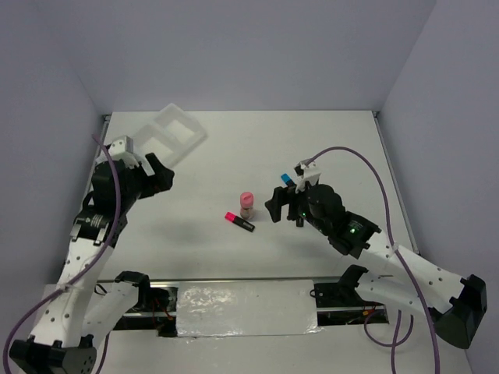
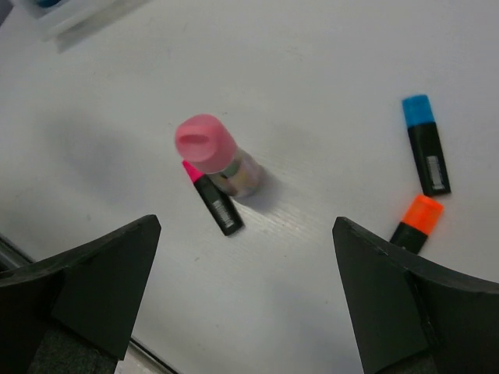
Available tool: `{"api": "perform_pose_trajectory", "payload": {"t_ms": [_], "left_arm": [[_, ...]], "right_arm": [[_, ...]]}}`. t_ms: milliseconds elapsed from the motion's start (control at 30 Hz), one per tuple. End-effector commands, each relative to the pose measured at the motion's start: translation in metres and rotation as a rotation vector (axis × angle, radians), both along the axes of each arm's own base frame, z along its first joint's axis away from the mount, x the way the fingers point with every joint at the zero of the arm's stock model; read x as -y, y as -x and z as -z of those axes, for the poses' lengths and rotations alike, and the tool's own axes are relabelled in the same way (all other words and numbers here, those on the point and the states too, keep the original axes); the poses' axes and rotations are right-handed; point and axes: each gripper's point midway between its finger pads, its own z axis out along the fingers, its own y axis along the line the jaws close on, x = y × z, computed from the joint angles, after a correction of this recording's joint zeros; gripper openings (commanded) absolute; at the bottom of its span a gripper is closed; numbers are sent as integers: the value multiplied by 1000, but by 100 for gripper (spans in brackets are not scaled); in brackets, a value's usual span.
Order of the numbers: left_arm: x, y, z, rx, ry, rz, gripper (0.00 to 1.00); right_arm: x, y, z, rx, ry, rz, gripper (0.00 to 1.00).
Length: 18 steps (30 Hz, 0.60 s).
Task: Sort the stationery into containers
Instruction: Pick up the pen from the center of the board.
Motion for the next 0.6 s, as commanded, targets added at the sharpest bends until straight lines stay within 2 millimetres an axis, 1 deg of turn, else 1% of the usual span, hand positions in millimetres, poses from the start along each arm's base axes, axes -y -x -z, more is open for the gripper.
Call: {"api": "perform_pose_trajectory", "payload": {"t_ms": [0,33,67,100,133,167,200,267,300,333,367,400,467,500,567], "left_arm": [[14,39,6,2,-123,206,99],[3,47,1,42,-163,169,99],[1,51,1,52,-156,150,99],[-6,53,4,57,-147,97,99],[-6,58,-7,112,-139,100,99],[-6,59,-11,132,-138,98,99],[-6,60,-10,139,-132,95,99],[-9,61,-8,131,-135,78,99],[-10,58,-4,108,-140,76,99],[-7,57,-2,100,-137,91,99],[-4,56,-1,94,-136,107,99],[-1,54,3,77,-137,121,99],[2,53,6,66,-137,140,99],[3,54,5,69,-136,141,99],[4,56,2,83,-135,142,99]], "right_arm": [[32,-11,6,-86,-38,197,100],[39,-15,11,-121,-27,232,100],[54,-20,33,-205,24,297,99],[60,-21,46,-261,47,312,98],[70,-21,60,-325,91,349,94],[77,-23,71,-371,107,392,92],[88,-27,89,-429,148,437,89],[90,-28,104,-478,159,433,83],[92,-30,115,-506,172,436,81],[88,-33,118,-511,168,411,77],[88,-34,122,-522,179,415,77],[91,-37,131,-553,207,426,76],[88,-40,138,-575,229,409,74],[87,-41,146,-589,243,401,73],[83,-44,150,-593,242,385,72]]}}
